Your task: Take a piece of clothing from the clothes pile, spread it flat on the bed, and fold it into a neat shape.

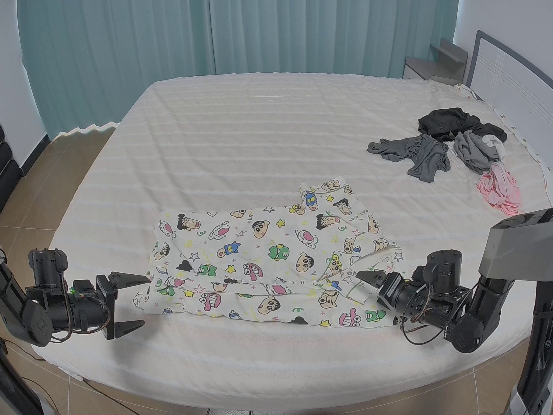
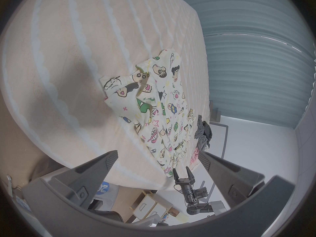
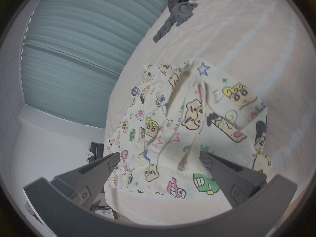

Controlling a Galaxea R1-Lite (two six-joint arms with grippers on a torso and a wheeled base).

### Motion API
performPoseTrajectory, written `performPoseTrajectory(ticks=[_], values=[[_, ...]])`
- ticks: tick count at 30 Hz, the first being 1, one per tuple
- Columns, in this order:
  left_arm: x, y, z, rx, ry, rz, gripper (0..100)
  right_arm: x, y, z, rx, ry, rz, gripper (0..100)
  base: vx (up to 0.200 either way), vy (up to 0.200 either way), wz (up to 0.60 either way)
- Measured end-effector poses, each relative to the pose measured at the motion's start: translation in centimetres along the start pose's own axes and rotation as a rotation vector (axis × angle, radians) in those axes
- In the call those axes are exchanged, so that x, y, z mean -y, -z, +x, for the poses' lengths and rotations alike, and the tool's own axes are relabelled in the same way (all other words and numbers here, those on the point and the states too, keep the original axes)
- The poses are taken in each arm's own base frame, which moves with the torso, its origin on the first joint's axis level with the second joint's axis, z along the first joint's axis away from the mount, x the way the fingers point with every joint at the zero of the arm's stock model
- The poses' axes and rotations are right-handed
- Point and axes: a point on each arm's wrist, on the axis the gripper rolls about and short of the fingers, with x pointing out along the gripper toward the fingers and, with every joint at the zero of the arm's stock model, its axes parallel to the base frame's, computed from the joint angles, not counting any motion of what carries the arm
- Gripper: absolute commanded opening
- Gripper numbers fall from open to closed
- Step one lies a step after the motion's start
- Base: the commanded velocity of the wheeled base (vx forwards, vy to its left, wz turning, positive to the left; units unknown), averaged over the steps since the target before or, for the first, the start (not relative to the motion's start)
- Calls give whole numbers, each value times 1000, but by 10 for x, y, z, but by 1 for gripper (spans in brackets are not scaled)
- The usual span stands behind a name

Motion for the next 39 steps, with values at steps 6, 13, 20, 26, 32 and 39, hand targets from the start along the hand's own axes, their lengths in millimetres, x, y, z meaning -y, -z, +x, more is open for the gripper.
performPoseTrajectory(ticks=[6, 13, 20, 26, 32, 39], values=[[-2, 0, 0, 0, -4, -6, 100, 7, 6, 9, -19, 16, 4, 100, 0, 0, 0], [-2, 0, 0, 0, -5, -7, 100, 9, 5, 16, -16, 13, 21, 100, 0, 0, 0], [-3, 0, 0, -1, -7, -7, 100, 6, 3, 21, -7, -6, 63, 100, 0, 0, 0], [-2, -1, 1, -2, -7, -5, 100, 5, 3, 24, -4, -15, 76, 100, 0, 0, 0], [-2, -1, 1, -1, -5, -4, 100, 5, 1, 30, 5, -19, 119, 0, 0, 0, 0], [-3, -1, 1, 1, -6, -8, 100, 7, 1, 31, 9, -10, 120, 0, 0, 0, 0]])
